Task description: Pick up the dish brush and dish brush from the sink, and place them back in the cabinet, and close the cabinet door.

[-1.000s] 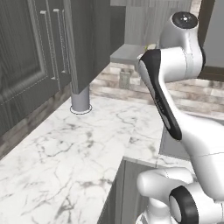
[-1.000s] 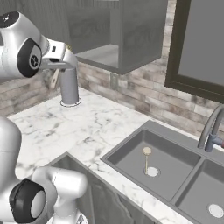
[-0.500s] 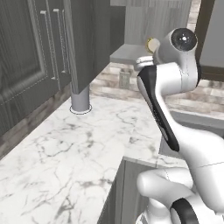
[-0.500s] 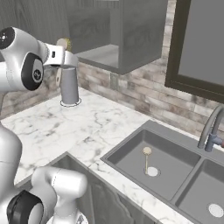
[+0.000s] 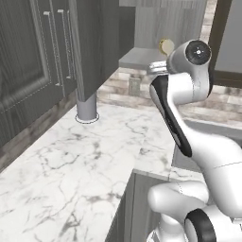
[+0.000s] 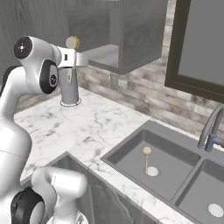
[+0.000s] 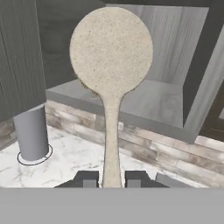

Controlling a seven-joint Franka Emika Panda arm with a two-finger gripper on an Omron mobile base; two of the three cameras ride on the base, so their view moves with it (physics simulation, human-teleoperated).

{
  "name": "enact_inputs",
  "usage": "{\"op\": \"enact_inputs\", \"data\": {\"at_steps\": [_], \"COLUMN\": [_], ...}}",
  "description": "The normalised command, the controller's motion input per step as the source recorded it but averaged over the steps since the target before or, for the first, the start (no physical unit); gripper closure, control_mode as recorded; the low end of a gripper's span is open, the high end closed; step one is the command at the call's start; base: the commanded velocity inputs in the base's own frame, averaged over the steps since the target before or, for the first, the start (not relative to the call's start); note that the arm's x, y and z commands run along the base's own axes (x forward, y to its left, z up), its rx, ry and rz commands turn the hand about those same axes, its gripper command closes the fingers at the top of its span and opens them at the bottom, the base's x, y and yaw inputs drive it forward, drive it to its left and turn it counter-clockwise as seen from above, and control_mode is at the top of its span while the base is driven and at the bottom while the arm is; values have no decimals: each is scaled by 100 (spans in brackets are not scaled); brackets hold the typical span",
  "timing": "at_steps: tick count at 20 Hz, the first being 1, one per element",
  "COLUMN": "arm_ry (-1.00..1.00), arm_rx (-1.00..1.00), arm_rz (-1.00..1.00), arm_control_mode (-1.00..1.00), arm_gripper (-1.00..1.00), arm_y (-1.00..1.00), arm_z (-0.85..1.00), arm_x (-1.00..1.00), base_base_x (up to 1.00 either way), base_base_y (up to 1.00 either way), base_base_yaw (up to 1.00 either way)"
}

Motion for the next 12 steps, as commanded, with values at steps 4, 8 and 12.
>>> {"op": "enact_inputs", "data": {"at_steps": [4, 8, 12], "arm_ry": [0, 0, 0], "arm_rx": [0, 0, 0], "arm_rz": [-2, -2, -1], "arm_control_mode": [-100, -100, -100], "arm_gripper": [100, 100, 100], "arm_y": [-1, 0, 0], "arm_z": [25, 33, 31], "arm_x": [43, 42, 37], "base_base_x": [0, 0, 0], "base_base_y": [0, 0, 0], "base_base_yaw": [0, 0, 0]}}
